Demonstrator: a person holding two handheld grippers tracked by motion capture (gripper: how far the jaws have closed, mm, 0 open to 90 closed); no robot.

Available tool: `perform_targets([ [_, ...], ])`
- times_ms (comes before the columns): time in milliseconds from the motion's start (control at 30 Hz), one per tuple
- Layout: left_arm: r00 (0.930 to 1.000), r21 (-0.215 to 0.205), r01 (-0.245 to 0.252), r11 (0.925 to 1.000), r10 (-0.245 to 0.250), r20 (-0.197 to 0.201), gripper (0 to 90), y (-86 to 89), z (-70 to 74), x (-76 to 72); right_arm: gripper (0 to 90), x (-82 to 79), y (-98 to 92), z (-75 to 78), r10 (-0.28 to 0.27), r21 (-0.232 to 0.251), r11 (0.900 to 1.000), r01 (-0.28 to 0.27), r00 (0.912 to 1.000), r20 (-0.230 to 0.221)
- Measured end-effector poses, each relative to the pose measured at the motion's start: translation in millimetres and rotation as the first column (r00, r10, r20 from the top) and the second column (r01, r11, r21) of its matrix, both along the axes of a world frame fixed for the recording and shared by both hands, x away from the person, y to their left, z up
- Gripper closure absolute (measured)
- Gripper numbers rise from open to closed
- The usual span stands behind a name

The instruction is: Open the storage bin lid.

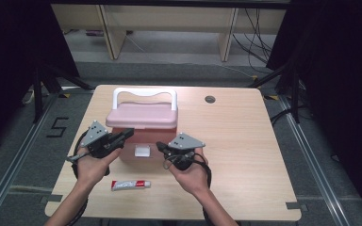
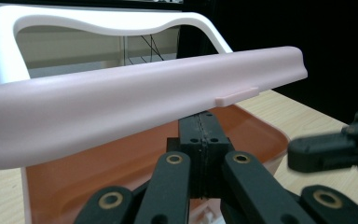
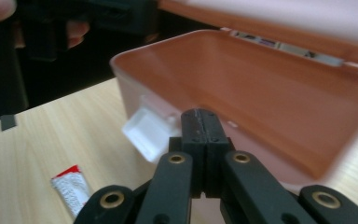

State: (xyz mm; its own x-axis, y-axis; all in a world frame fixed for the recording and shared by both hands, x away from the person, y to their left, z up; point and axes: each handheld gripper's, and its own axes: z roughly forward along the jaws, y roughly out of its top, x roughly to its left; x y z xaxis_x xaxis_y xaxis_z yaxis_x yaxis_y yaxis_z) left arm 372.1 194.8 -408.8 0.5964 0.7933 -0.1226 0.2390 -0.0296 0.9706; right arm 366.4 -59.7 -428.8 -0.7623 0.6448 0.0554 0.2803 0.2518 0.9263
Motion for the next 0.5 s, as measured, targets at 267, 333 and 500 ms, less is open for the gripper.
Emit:
perform_targets([
  [267, 0.9997, 0.003, -0.001, 1.0000, 0.001, 0.024, 89.7, -1.1, 5.9, 3.6, 90.0, -0.3, 29.7, -9.3, 0.061, -0.042, 0.997, -0.061, 0.9981, -0.005],
  [333, 0.9997, -0.002, 0.000, 1.0000, 0.000, 0.024, 89.8, -1.0, 6.8, 4.6, 90.0, 0.2, 35.8, -12.0, 0.068, -0.043, 0.997, -0.068, 0.9977, 0.004],
  [500, 0.9996, -0.006, -0.001, 1.0000, 0.001, 0.029, 89.7, -1.5, 9.8, 7.9, 90.0, 2.5, 41.9, -16.4, 0.078, -0.063, 0.995, -0.079, 0.9969, -0.007],
])
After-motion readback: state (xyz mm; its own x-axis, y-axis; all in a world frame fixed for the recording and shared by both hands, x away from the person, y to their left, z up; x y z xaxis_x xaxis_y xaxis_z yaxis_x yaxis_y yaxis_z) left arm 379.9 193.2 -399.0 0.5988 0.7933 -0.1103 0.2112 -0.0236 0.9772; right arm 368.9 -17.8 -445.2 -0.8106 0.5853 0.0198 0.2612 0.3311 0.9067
